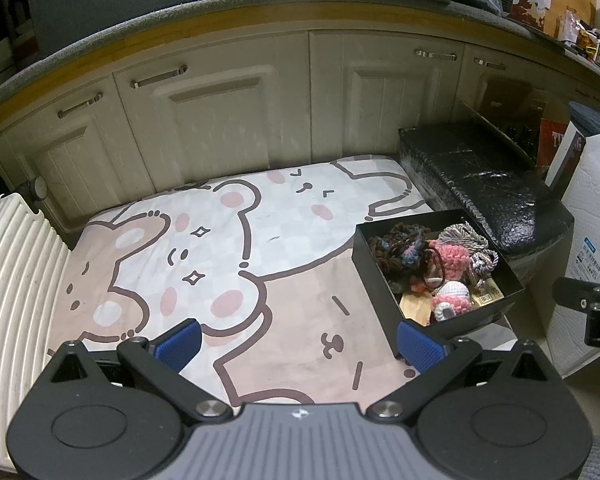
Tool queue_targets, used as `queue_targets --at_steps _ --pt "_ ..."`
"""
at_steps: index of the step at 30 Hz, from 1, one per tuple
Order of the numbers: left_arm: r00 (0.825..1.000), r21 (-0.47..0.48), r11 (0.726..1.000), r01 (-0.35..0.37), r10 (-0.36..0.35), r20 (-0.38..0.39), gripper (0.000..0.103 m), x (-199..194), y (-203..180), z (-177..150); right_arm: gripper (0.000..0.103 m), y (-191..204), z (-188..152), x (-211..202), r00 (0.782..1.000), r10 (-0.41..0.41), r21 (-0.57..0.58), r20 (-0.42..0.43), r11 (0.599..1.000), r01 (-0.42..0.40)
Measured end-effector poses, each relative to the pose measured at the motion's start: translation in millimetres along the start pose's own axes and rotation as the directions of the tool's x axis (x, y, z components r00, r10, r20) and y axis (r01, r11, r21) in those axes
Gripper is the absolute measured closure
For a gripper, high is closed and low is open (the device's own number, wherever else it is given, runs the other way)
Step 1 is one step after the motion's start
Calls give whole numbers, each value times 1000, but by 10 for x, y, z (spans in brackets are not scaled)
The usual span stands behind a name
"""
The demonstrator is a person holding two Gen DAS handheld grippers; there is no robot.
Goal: Organize objects
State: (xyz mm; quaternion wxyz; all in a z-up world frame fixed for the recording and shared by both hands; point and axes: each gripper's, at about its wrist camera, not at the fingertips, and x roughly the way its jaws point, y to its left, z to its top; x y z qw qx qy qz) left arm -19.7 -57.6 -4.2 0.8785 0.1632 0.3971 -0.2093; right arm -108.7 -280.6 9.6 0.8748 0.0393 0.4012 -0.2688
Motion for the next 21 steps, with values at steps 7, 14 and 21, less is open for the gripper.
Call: queue_targets --at_steps 7,14,21 --pt "1000 -1 1000 2 -2 -3 0 0 0 -10 6 -13 -3 -5 1000 1 3 1 1000 -1" --pt "1000 -3 1000 5 -5 -5 0 6 -5 -16 6 -12 -4 -6 1000 1 4 0 1000 -1" --pt "1000 -5 1000 7 -7 -6 0 12 -2 -15 6 -12 -3 -6 1000 1 4 1 1000 -1"
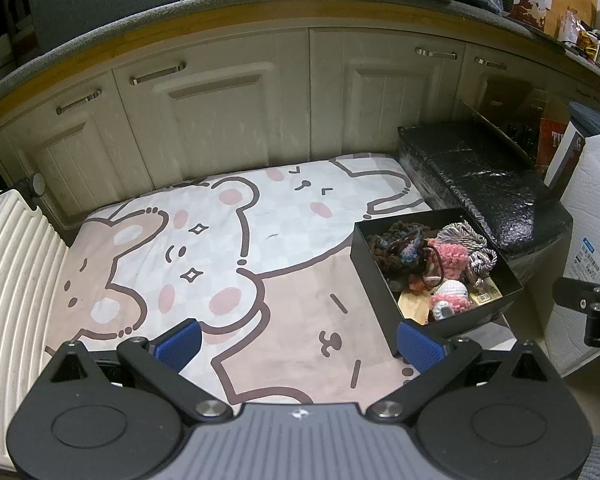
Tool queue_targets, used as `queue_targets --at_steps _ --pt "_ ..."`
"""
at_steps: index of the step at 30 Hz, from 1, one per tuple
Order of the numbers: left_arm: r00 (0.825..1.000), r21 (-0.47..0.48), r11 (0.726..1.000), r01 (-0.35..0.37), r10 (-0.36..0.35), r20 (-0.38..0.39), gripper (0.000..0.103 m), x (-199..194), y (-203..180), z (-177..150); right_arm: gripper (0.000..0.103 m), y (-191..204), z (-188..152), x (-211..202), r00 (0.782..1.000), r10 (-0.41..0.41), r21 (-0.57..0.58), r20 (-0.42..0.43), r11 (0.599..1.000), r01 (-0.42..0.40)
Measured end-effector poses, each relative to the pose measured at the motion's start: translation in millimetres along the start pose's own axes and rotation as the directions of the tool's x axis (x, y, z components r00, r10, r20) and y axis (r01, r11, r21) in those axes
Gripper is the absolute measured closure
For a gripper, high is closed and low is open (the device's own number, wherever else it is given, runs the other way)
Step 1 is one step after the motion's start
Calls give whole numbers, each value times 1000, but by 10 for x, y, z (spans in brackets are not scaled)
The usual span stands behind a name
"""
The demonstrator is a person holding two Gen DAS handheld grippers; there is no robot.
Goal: Organize objects
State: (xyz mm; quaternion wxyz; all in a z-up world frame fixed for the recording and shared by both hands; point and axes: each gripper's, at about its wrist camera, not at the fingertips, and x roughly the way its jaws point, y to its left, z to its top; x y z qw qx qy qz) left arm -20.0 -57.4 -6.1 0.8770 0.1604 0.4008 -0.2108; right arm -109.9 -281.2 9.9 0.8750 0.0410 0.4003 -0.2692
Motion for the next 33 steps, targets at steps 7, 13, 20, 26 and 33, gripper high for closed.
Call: queue_targets --at_steps 7,13,20,26,33 --pt "1000 -2 1000 1 -1 -1 0 -1 -10 -2 6 -2 1 1 1000 0 0 0 1000 0" --pt "1000 -2 1000 2 -2 -1 0 -2 -9 -2 6 0 -5 0 1000 -1 -1 0 1000 1" --pt "1000 -4 1000 3 -3 -2 0 2 -21 -2 6 0 -6 -2 1000 -1 -1 0 1000 1" --pt "1000 -4 1000 4 -4 -2 0 2 -18 -1 6 -2 -4 -1 1000 0 -1 0 1000 0" --pt "1000 -4 1000 4 -4 -3 0 4 -26 -2 6 -5 -2 1 1000 0 -1 0 1000 0"
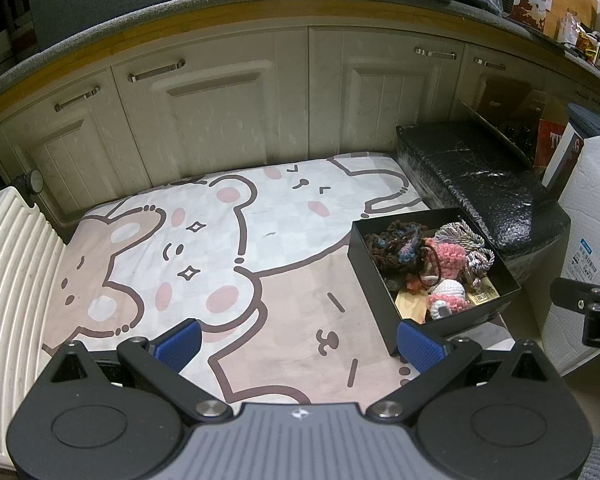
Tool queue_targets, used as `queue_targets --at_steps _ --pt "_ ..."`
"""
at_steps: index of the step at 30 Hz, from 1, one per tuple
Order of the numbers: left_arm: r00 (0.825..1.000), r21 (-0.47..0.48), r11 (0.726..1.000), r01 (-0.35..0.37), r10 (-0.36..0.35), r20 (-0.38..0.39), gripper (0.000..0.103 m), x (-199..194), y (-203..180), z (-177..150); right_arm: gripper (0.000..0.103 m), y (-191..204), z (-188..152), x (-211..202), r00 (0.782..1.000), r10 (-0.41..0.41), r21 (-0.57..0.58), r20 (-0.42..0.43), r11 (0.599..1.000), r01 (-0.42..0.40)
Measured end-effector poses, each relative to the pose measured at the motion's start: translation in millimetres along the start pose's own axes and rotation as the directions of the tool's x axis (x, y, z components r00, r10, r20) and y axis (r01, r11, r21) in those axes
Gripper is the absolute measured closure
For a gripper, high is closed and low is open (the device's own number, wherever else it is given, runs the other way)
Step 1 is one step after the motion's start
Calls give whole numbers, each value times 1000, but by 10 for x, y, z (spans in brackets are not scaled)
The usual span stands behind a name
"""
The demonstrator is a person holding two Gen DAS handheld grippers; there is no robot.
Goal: Organize objects
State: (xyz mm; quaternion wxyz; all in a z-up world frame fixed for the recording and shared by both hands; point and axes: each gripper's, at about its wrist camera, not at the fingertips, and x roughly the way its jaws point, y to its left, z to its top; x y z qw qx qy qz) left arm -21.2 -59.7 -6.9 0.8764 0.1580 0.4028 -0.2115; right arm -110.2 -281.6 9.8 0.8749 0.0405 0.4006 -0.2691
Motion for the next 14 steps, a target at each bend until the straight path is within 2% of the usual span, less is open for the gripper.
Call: queue_targets --at_steps 14 --pt "1000 -5 1000 7 -7 -3 0 6 -36 -23 6 -1 -1 -4 1000 0 1 -1 1000 0"
